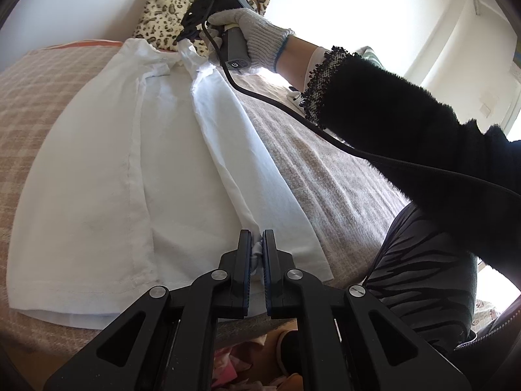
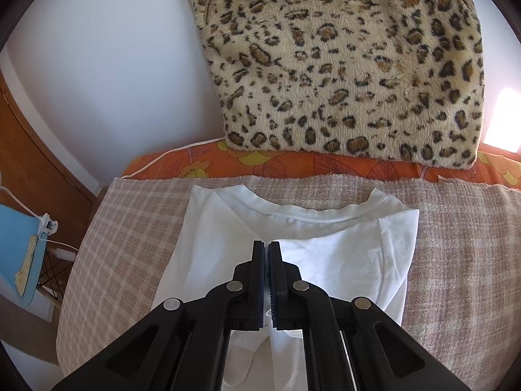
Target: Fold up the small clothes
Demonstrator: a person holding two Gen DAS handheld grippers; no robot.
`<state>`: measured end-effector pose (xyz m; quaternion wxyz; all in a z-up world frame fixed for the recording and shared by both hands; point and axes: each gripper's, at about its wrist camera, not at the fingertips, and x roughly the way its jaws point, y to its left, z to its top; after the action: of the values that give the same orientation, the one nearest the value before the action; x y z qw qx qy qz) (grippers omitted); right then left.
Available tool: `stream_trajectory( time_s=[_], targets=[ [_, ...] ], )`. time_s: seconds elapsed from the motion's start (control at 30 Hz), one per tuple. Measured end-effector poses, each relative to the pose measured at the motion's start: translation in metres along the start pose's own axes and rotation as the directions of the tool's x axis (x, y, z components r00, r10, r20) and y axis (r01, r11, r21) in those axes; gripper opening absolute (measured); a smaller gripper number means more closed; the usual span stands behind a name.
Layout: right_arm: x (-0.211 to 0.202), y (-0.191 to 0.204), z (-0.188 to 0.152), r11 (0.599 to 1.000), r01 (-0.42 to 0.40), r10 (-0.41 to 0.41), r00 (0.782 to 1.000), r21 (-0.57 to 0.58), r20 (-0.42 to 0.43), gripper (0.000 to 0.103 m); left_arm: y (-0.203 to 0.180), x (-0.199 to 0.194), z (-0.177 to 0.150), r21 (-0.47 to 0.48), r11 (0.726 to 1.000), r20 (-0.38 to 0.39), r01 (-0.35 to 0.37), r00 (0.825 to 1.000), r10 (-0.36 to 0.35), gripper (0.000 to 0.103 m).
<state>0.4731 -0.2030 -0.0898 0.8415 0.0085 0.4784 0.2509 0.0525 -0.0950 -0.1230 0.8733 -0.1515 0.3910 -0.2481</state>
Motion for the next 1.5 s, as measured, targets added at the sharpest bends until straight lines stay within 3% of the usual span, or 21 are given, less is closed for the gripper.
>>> stream_trajectory(
  time_s=[0.1,0.13,0.17,0.2,0.27,0.33,0.53,0.63,0.7,0.93,1.07,1.3,1.4,1.5],
  targets=[
    [0.004,0.001,0.0,0.999,-0.05,0.05,0.999,-0.003,-0.007,0.008,-0.001,0.0,0.001,0.003,1.0,-0.016,-0.01,1.0,0.01,0.006],
    [0.003,-0.001,0.001,0.995,-0.095,0.095,0.995,0.018,-0.006,0.016,-0.001,-0.001,0.001,0.0,1.0,-0.017,-0.025,1.0,0.025,0.009],
    [-0.002,-0.005,0.004,0.987,-0.157,0.157,0.988,0.046,0.006,0.032,-0.001,-0.004,0.002,-0.006,0.999,-0.019,-0.037,0.999,0.037,0.014],
    [-0.01,-0.008,0.006,0.975,-0.21,0.208,0.978,0.067,0.033,0.036,0.001,-0.007,0.003,-0.013,0.999,-0.015,-0.041,0.999,0.041,0.016],
    [-0.035,-0.014,0.013,0.963,-0.258,0.25,0.963,0.073,0.102,0.037,0.002,-0.016,0.005,-0.013,0.999,0.004,-0.053,0.999,0.053,0.017],
    [-0.056,-0.02,0.018,0.966,-0.251,0.241,0.961,0.064,0.138,0.037,0.003,-0.027,0.007,0.0,0.998,0.022,-0.065,0.998,0.065,0.017],
    [-0.09,-0.049,0.009,0.974,-0.205,0.191,0.973,0.1,0.132,0.036,0.014,-0.059,0.018,0.033,0.992,0.07,-0.118,0.991,0.115,0.018],
    [-0.102,-0.057,-0.004,0.978,-0.183,0.172,0.979,0.104,0.11,0.036,0.026,-0.074,0.028,0.038,0.988,0.091,-0.147,0.986,0.143,0.037],
    [-0.115,-0.058,-0.017,0.981,-0.176,0.166,0.98,0.088,0.11,0.036,0.036,-0.082,0.034,0.038,0.983,0.104,-0.178,0.979,0.174,0.037],
    [-0.151,-0.048,-0.093,0.993,-0.117,0.117,0.993,0.016,0.027,0.036,0.073,-0.099,0.05,-0.012,0.974,0.083,-0.227,0.97,0.227,0.037],
    [-0.167,-0.035,-0.142,0.993,-0.109,0.109,0.994,-0.041,-0.008,0.036,0.089,-0.1,0.052,-0.044,0.969,0.055,-0.245,0.967,0.247,0.042],
    [-0.187,-0.029,-0.235,0.992,-0.123,0.121,0.988,-0.015,-0.095,0.036,0.098,-0.099,0.041,-0.052,0.968,0.006,-0.244,0.97,0.245,0.042],
    [-0.19,-0.024,-0.274,0.993,-0.12,0.117,0.984,-0.019,-0.136,0.036,0.091,-0.097,0.038,-0.056,0.978,0.004,-0.199,0.98,0.199,0.042],
    [-0.196,-0.014,-0.303,0.993,-0.104,0.097,0.987,-0.054,-0.126,0.036,0.073,-0.09,0.036,-0.034,0.991,0.0,-0.129,0.992,0.129,0.042]
  ],
)
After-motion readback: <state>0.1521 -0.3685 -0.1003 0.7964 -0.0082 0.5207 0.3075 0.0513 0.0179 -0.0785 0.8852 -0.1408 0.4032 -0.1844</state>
